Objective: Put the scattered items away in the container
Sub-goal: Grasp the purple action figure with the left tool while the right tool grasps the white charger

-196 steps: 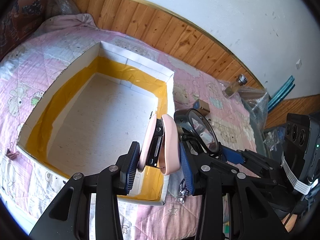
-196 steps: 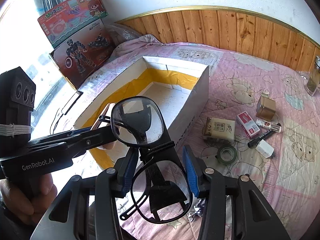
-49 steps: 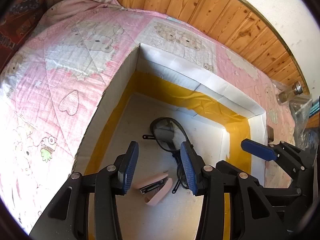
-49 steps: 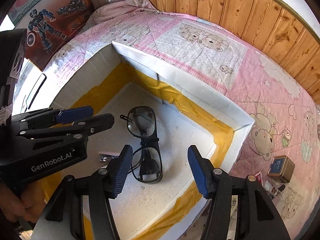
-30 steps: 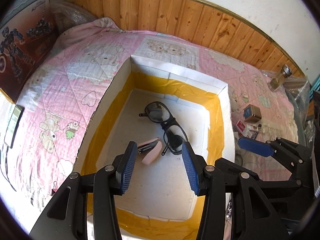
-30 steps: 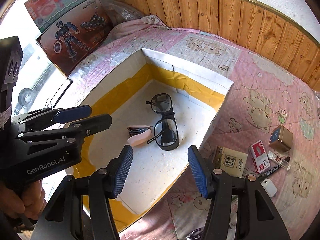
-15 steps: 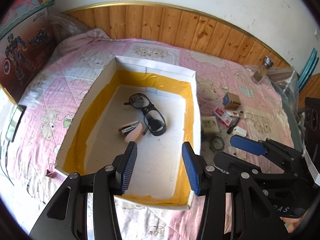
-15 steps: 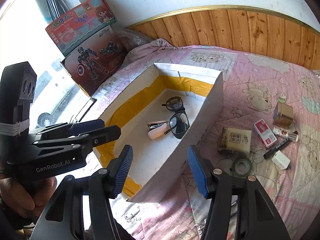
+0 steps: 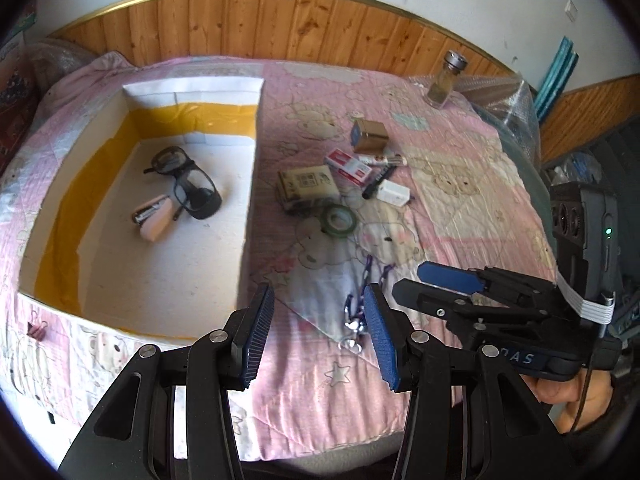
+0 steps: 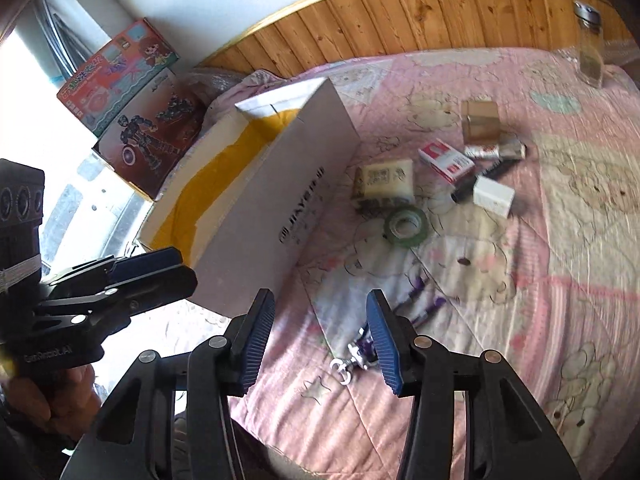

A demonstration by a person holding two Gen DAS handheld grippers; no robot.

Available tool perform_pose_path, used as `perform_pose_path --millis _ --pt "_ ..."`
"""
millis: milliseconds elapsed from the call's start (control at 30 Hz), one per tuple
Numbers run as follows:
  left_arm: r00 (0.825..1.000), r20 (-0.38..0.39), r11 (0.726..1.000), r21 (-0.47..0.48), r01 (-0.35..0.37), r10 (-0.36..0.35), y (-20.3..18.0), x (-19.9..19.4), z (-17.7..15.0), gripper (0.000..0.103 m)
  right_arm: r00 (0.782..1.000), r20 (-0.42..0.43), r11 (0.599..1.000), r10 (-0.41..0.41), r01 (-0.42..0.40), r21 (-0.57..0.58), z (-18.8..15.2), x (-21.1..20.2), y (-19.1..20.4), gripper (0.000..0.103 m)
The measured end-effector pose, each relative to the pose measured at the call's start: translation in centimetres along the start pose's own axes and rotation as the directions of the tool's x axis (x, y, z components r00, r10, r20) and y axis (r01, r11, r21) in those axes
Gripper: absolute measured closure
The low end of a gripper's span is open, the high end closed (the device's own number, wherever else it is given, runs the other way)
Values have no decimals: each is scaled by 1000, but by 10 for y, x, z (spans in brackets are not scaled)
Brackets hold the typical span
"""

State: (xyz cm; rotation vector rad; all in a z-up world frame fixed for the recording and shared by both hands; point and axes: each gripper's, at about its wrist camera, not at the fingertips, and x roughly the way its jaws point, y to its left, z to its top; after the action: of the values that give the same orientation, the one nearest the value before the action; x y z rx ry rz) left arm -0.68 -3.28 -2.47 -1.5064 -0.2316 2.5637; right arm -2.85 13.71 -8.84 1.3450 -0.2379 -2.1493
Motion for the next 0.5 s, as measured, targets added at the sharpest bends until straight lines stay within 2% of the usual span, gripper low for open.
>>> perform_pose_path --millis 233,400,500 --pt "992 -98 996 39 78 -74 -29 52 -14 54 998 -9 988 -60 61 141 -19 9 -54 54" --pt "988 -140 993 98 70 -56 -47 93 -21 54 995 -1 982 -99 98 162 -12 10 -79 54" --pt "989 -145 993 105 58 -43 -49 112 -21 54 993 -3 984 -118 117 135 -2 15 -86 54"
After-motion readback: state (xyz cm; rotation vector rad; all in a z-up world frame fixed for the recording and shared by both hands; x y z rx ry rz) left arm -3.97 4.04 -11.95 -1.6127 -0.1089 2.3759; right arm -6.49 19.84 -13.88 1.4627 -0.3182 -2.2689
